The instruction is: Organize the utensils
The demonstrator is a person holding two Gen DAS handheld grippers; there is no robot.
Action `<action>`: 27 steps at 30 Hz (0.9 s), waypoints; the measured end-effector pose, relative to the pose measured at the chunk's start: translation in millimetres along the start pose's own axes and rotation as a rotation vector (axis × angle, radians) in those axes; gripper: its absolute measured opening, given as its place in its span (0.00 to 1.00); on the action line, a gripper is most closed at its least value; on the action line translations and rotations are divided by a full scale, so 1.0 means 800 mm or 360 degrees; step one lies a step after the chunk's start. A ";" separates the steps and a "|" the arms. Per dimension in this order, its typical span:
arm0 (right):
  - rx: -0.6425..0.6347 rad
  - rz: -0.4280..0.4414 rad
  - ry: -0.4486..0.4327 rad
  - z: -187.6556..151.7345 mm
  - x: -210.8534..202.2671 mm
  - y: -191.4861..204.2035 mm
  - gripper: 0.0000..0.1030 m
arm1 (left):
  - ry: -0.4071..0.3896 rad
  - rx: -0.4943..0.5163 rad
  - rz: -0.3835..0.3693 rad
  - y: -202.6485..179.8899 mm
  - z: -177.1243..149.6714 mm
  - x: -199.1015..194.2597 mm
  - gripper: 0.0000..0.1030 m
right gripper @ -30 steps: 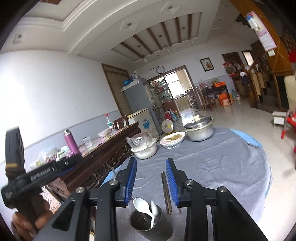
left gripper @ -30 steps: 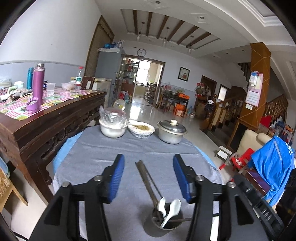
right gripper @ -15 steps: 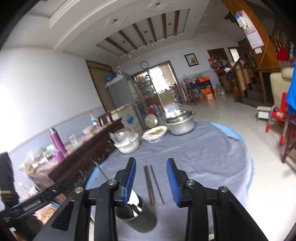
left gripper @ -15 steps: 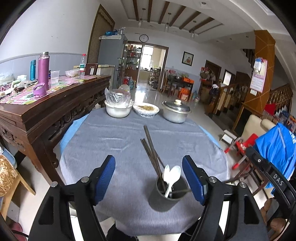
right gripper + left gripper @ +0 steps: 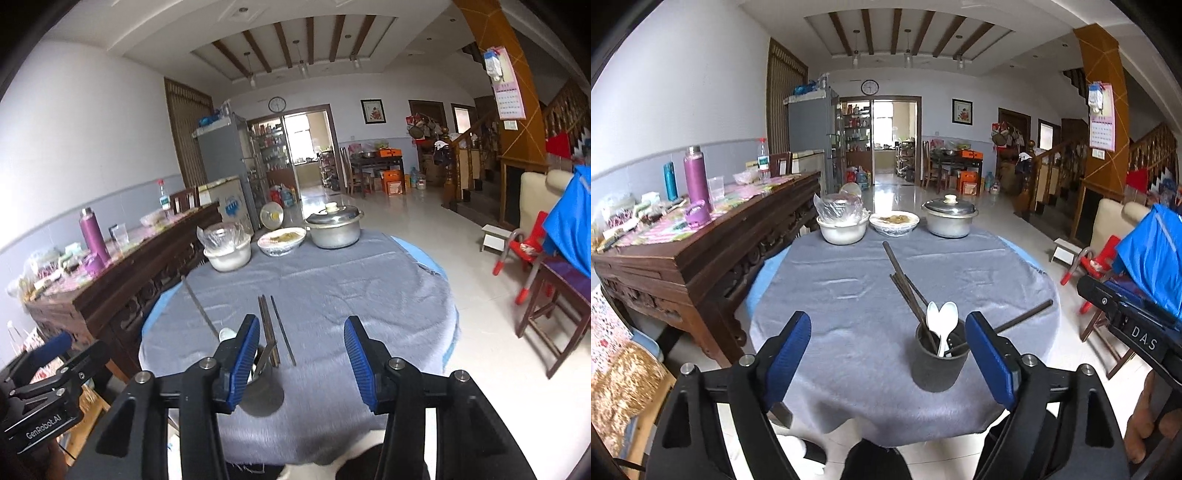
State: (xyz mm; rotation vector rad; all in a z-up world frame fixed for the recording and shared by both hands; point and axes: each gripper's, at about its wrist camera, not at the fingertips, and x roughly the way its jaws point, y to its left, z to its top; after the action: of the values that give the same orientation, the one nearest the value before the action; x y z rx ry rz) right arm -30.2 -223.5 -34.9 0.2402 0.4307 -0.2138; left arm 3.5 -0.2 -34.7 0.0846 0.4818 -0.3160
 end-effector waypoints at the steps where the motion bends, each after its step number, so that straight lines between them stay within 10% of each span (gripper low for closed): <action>1: -0.0014 -0.0007 0.0004 -0.001 -0.003 0.003 0.49 | -0.0001 0.0010 0.0001 0.000 -0.001 -0.003 0.86; 27: -0.0129 -0.0081 0.0212 -0.045 -0.020 0.030 0.52 | 0.0196 0.0056 0.0066 -0.009 -0.046 -0.024 0.86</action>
State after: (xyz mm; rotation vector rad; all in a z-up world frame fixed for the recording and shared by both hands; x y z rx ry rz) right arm -52.0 -188.0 -55.4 0.1642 0.5768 -0.2307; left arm -30.8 3.8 -58.2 0.1490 0.5961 -0.2799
